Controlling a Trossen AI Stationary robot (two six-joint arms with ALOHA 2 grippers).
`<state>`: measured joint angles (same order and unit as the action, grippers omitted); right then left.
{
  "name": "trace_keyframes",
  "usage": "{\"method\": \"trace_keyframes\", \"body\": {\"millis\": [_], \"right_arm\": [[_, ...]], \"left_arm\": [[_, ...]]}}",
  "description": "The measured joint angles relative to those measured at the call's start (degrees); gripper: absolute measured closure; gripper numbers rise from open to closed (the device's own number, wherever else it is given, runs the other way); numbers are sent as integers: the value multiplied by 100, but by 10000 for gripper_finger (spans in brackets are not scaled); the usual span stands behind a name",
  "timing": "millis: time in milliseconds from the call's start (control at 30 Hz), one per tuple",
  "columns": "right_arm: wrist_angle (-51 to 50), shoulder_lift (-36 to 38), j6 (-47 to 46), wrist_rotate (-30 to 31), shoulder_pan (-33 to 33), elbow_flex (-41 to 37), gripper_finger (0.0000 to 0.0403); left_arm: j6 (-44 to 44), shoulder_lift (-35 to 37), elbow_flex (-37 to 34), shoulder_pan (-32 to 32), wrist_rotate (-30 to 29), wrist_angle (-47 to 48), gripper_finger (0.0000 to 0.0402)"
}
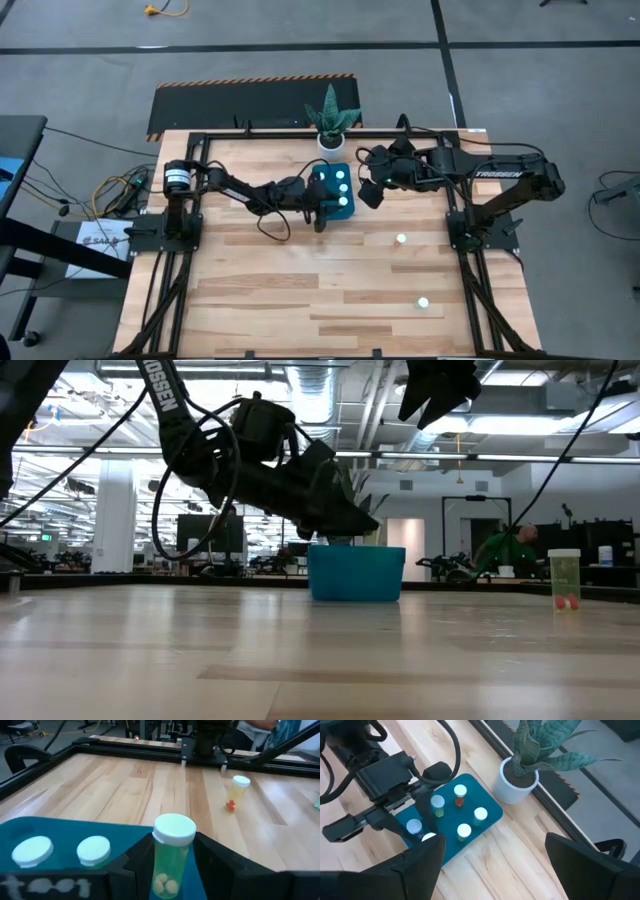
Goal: Pick and place pill bottles into a basket
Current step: Put the yellow pill bottle into the blue container
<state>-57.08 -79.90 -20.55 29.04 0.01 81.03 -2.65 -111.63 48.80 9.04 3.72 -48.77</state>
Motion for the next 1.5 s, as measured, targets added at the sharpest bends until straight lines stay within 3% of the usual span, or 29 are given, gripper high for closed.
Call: {"method": "trace_keyframes", "body": {"millis": [667, 1233, 1500], "right_arm": [[-40, 0, 19, 97, -2, 0, 68], [-127, 0, 62, 105, -2, -2, 68], [-127, 0, 41, 98, 51, -147, 68]], "left_arm": [[4, 0, 17, 2, 11, 9, 278], [2, 3, 17, 2, 47, -75, 237], [0, 517, 24, 33, 14, -129, 237]]}}
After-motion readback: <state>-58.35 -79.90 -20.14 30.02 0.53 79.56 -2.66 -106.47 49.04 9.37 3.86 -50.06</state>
